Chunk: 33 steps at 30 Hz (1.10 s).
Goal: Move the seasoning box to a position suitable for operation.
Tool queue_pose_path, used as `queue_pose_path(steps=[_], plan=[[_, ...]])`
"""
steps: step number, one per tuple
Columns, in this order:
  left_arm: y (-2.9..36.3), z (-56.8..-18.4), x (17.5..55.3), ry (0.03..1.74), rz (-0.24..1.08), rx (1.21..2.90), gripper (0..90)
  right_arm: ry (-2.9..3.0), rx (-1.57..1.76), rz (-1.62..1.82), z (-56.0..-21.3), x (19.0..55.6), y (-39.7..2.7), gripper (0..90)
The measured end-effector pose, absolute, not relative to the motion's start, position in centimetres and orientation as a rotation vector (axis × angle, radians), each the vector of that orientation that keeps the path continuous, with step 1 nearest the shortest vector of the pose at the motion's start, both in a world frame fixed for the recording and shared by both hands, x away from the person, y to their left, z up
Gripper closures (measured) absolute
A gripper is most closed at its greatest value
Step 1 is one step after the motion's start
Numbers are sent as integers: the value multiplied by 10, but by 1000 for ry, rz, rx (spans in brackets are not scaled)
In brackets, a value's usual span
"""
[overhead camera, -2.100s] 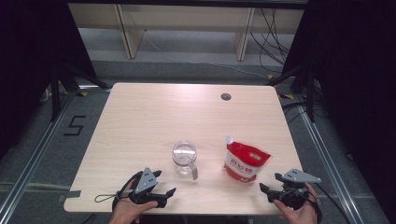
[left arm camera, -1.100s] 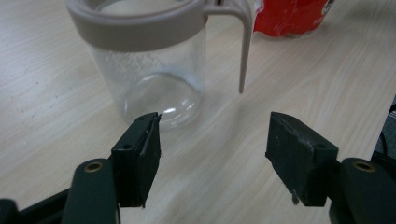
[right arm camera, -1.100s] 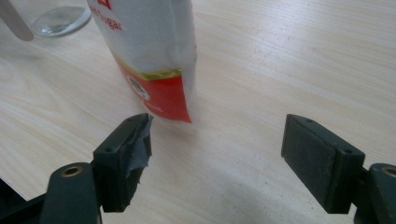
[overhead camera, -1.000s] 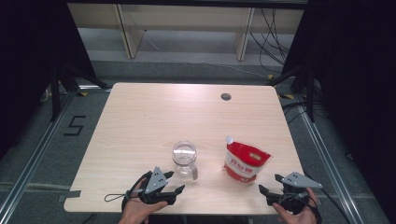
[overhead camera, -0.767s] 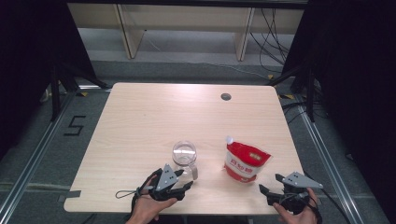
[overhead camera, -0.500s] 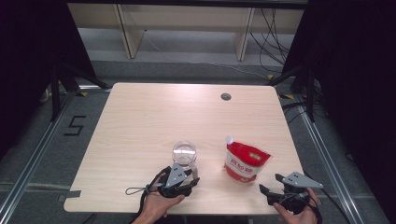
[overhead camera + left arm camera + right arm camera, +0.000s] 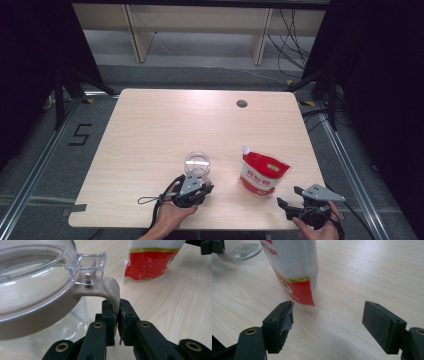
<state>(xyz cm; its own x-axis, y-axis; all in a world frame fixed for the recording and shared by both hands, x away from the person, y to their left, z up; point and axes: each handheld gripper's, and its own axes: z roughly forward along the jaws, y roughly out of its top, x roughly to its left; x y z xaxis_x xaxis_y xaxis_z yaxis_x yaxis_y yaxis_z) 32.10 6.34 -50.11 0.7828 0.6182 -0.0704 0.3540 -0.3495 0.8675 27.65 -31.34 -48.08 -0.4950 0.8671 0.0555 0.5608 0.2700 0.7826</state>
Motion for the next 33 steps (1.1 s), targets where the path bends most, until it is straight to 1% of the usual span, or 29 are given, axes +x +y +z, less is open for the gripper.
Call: queue_pose_path(steps=[8, 12, 20, 21, 22, 25, 27, 28, 29, 31, 32, 33], plan=[[88, -498, 316, 737, 299, 1991, 806, 2163, 1304, 1094, -481, 276, -314, 255], [103, -500, 313, 758, 276, 1968, 790, 2163, 1298, 1100, -481, 276, -313, 255], [130, -500, 305, 800, 282, 1952, 755, 2153, 1246, 1097, -481, 279, -316, 253], [135, -500, 305, 794, 298, 1964, 750, 2151, 1247, 1100, -481, 279, -316, 253], [137, -500, 304, 810, 288, 1941, 746, 2153, 1247, 1101, -481, 279, -316, 253], [148, -499, 302, 826, 329, 1947, 736, 2157, 1290, 1115, -481, 278, -313, 253], [155, -499, 302, 833, 353, 1952, 729, 2158, 1260, 1106, -481, 279, -314, 253], [159, -499, 302, 826, 367, 1955, 726, 2160, 1308, 1119, -481, 277, -312, 253], [161, -499, 302, 852, 362, 1942, 724, 2169, 1261, 1124, -482, 280, -314, 252], [167, -499, 302, 866, 399, 1938, 723, 2151, 1296, 1133, -481, 278, -312, 252], [171, -498, 302, 876, 425, 1945, 722, 2167, 1258, 1138, -481, 280, -313, 252], [173, -499, 304, 891, 425, 1928, 720, 2169, 1258, 1137, -481, 280, -313, 252]])
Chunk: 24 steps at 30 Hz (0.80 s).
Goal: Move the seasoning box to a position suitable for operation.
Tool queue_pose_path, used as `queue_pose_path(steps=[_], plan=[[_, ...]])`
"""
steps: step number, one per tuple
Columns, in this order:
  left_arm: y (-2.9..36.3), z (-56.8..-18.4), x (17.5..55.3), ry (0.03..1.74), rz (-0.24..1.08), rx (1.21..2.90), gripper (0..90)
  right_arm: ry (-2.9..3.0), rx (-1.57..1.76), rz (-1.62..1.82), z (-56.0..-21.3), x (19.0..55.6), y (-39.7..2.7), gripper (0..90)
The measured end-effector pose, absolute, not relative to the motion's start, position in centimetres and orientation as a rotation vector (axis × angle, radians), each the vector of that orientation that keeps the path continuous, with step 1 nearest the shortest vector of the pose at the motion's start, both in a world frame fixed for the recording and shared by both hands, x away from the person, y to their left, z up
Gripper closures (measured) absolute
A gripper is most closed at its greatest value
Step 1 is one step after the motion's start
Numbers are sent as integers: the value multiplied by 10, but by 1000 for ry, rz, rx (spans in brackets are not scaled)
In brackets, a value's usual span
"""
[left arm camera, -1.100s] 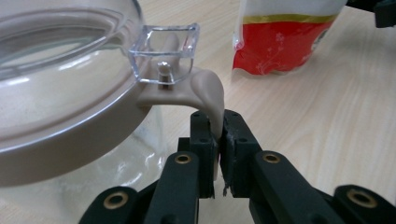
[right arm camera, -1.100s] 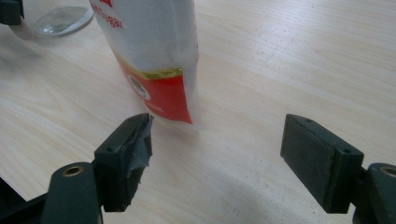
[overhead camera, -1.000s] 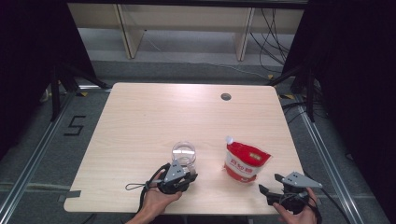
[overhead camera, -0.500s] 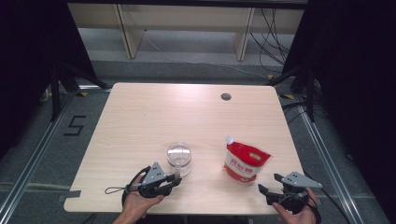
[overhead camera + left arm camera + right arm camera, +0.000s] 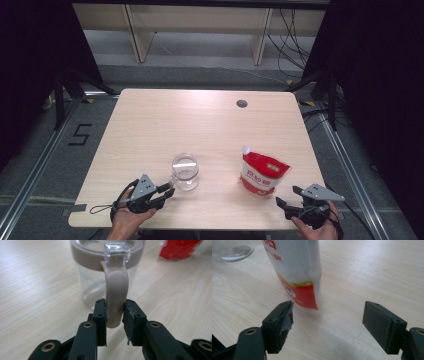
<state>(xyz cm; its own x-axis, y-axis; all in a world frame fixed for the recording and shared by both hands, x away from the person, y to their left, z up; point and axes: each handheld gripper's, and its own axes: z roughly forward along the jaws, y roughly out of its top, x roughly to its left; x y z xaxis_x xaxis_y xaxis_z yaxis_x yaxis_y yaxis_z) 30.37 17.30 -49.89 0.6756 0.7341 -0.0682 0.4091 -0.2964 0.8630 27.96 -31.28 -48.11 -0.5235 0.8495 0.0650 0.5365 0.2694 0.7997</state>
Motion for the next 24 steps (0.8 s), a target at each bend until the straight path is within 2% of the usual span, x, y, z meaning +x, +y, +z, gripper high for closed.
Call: queue_pose_path(steps=[10, 15, 24], plan=[[178, -503, 319, 1038, 530, 1847, 720, 2159, 1300, 1154, -481, 278, -311, 251], [177, -503, 326, 1004, 561, 1879, 742, 2150, 1272, 1143, -482, 279, -315, 251], [167, -504, 328, 886, 533, 1916, 747, 2153, 1296, 1163, -483, 276, -317, 252]])
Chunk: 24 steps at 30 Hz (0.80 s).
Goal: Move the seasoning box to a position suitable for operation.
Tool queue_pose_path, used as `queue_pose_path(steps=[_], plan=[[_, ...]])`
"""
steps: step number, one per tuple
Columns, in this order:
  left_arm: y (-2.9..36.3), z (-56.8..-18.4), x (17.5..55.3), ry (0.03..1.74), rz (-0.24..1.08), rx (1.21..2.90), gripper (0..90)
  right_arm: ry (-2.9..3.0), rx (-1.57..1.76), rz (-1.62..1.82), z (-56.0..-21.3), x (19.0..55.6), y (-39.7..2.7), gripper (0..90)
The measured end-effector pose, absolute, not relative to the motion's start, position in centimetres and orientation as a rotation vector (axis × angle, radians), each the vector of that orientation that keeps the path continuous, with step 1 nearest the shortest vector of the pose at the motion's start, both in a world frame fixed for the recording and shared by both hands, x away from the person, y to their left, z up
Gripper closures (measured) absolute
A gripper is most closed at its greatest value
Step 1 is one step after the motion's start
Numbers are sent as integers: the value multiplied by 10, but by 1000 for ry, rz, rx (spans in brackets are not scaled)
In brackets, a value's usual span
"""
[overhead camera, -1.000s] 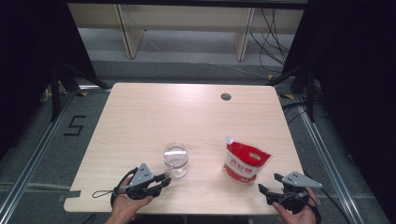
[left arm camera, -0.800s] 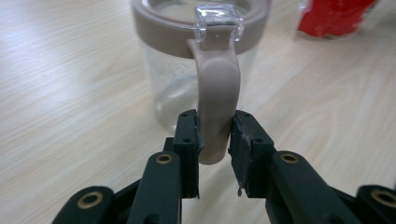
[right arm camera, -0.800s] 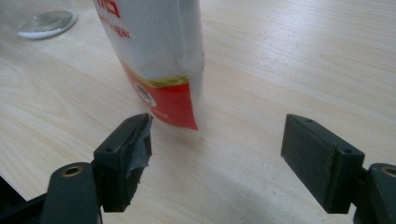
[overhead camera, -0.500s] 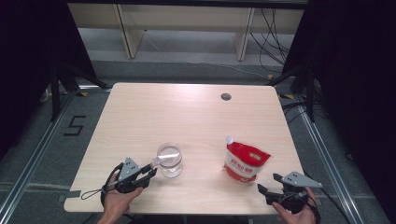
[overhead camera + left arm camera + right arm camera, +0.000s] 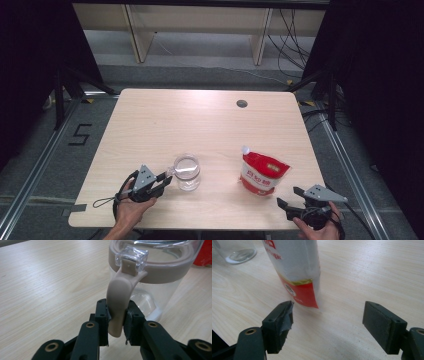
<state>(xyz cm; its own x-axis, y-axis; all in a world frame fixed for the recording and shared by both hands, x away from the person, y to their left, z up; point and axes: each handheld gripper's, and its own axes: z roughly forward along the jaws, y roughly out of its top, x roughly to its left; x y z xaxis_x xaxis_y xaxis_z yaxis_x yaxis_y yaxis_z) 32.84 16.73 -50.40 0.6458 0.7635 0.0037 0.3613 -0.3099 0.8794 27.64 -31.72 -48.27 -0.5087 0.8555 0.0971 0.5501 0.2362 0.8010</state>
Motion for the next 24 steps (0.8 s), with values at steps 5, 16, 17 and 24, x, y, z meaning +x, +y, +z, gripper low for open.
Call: queue_pose_path(steps=[5, 16, 17, 24], plan=[[159, -505, 327, 838, 502, 1922, 747, 2160, 1302, 1185, -483, 276, -316, 252], [147, -507, 326, 721, 437, 1936, 743, 2163, 1318, 1185, -482, 276, -317, 256], [146, -506, 326, 700, 439, 1944, 743, 2167, 1278, 1185, -483, 279, -318, 256], [131, -506, 318, 608, 380, 1961, 746, 2187, 1259, 1173, -484, 280, -319, 260]])
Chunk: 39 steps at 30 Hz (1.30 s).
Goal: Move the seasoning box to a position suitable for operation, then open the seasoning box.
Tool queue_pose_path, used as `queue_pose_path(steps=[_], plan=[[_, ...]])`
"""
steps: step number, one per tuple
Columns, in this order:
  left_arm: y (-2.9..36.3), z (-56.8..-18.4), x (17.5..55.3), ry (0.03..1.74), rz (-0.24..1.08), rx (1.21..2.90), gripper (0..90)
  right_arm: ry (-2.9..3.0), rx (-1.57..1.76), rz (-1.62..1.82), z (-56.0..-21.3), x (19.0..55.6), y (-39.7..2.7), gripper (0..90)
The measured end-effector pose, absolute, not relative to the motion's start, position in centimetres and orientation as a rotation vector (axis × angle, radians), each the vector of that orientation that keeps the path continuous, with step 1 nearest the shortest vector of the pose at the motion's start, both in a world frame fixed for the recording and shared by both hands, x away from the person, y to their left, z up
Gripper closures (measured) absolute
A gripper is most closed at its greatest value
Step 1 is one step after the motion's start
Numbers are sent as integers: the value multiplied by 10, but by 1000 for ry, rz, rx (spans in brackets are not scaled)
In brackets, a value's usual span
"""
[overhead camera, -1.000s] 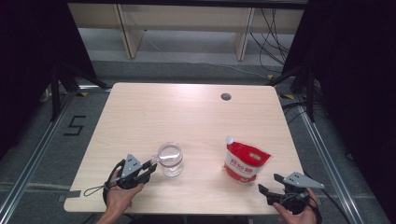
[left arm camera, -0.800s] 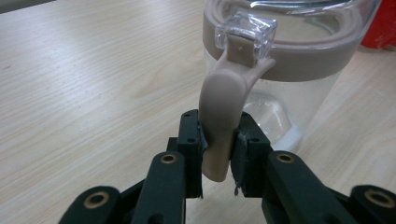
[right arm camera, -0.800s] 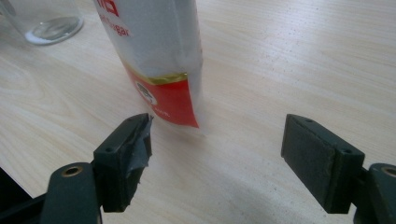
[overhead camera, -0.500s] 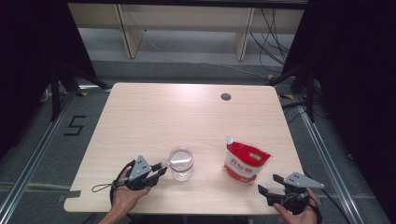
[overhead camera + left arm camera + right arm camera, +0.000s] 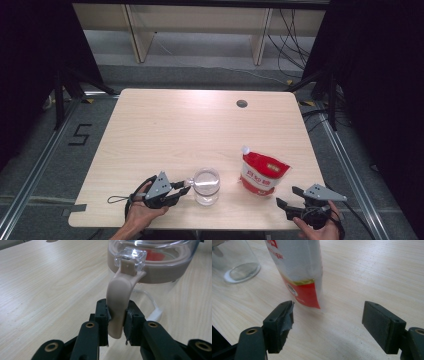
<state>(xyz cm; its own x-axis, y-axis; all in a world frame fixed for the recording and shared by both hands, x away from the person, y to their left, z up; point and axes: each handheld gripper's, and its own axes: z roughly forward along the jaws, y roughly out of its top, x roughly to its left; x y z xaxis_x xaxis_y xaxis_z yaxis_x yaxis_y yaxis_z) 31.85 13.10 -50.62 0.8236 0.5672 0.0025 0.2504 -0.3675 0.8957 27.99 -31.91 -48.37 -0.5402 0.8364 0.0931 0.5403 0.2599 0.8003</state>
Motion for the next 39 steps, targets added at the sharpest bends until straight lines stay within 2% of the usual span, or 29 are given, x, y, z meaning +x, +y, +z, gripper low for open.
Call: queue_pose_path(steps=[3, 7, 10, 13, 17, 23, 29, 35, 39], plan=[[131, -506, 319, 566, 390, 1971, 745, 2178, 1262, 1179, -484, 280, -319, 260], [131, -506, 318, 603, 352, 1964, 732, 2183, 1258, 1177, -484, 280, -318, 260], [130, -505, 315, 599, 342, 1959, 637, 2176, 1250, 1171, -484, 280, -318, 259], [129, -504, 312, 618, 337, 1966, 475, 2184, 1287, 1171, -483, 278, -317, 260], [133, -498, 309, 627, 336, 1971, 341, 2187, 1244, 1167, -483, 279, -319, 259], [139, -484, 303, 695, 309, 1950, 258, 2192, 1242, 1162, -483, 279, -318, 259], [139, -470, 302, 703, 277, 1916, 298, 2177, 1277, 1164, -483, 278, -317, 260], [141, -465, 304, 700, 248, 1868, 489, 2165, 1271, 1159, -480, 273, -321, 260], [143, -461, 302, 683, 275, 1849, 677, 2139, 1313, 1173, -475, 266, -321, 260]])
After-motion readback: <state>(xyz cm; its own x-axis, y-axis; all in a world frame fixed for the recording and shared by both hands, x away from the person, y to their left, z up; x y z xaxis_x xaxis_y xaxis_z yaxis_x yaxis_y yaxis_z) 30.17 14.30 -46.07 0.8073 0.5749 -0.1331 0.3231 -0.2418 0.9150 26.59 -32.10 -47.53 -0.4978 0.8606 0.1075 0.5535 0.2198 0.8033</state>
